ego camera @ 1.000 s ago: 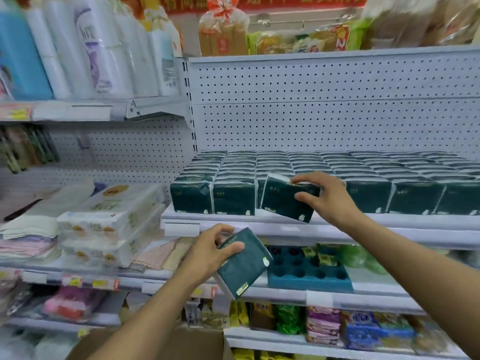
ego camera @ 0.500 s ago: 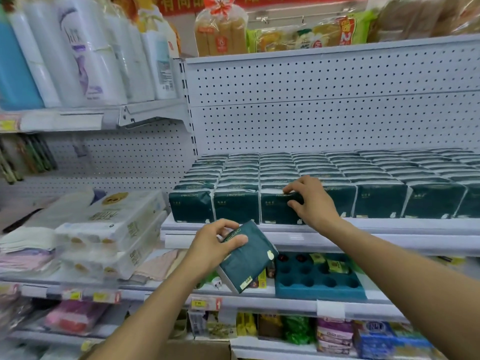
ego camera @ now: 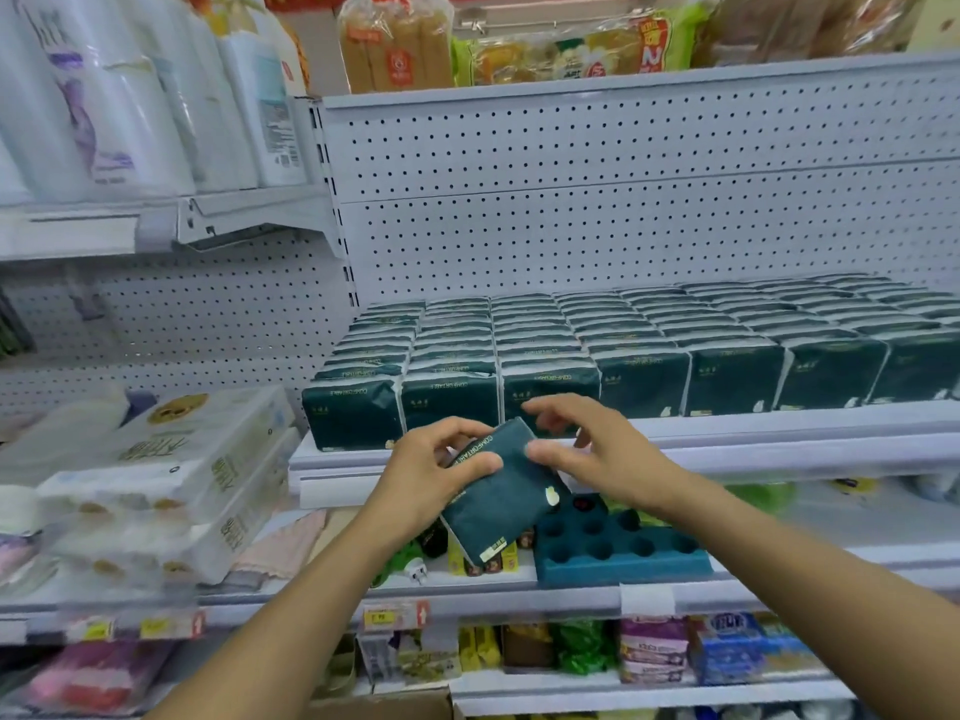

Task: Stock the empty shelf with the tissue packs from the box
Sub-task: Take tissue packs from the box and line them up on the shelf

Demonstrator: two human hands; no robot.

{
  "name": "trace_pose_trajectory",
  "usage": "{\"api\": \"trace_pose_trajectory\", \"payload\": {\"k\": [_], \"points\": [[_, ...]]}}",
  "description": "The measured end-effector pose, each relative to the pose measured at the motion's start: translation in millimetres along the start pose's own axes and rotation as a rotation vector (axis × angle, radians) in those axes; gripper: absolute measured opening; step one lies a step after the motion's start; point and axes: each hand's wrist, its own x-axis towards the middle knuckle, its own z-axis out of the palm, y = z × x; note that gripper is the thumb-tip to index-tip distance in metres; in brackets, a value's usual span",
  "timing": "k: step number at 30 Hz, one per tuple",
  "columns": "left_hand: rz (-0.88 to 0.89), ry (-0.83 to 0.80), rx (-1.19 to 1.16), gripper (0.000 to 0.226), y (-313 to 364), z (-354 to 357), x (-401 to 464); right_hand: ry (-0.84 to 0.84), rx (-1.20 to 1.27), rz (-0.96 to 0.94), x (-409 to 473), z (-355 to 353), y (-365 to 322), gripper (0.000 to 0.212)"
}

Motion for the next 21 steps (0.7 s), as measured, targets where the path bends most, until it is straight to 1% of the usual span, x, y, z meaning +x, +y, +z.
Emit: {"api": "trace_pose_trajectory", "payload": {"k": [1,2,4,6,8,9,11,13,14,16,18,21], "points": [[0.037,0.000,-0.015,0.024,4,4,1,-0.089,0.106,0.030,-6,1,-1,0.044],[0.071,0.002,-0.020,0.025,8,8,3,-0.127,0.192,0.039,-10,1,2,0.048],[0.122,-0.005,-0.007,0.024,17,18,6,-0.103,0.293,0.062,-16,-6,9,0.054],[0.156,-0.012,0.026,0.023,22,29,10,-0.048,0.334,0.109,-19,-17,16,0.057],[0.217,0.020,0.114,0.019,28,40,15,-0.012,0.322,0.137,-24,-33,22,0.048],[0.265,0.057,0.179,0.019,30,45,18,0.012,0.281,0.147,-27,-42,25,0.041],[0.375,0.168,0.329,0.027,33,54,28,0.080,0.218,0.177,-35,-64,34,0.031],[0.454,0.260,0.550,0.038,33,59,42,0.183,0.252,0.209,-43,-87,48,0.027],[0.471,0.281,0.668,0.045,32,61,49,0.232,0.274,0.219,-46,-97,55,0.025],[0.473,0.251,0.901,0.061,27,63,61,0.314,0.280,0.235,-49,-111,67,0.024],[0.439,0.174,1.105,0.075,21,64,70,0.366,0.248,0.265,-47,-116,80,0.023],[0.388,0.108,1.271,0.084,15,64,78,0.368,0.181,0.312,-40,-112,101,0.022]]}}
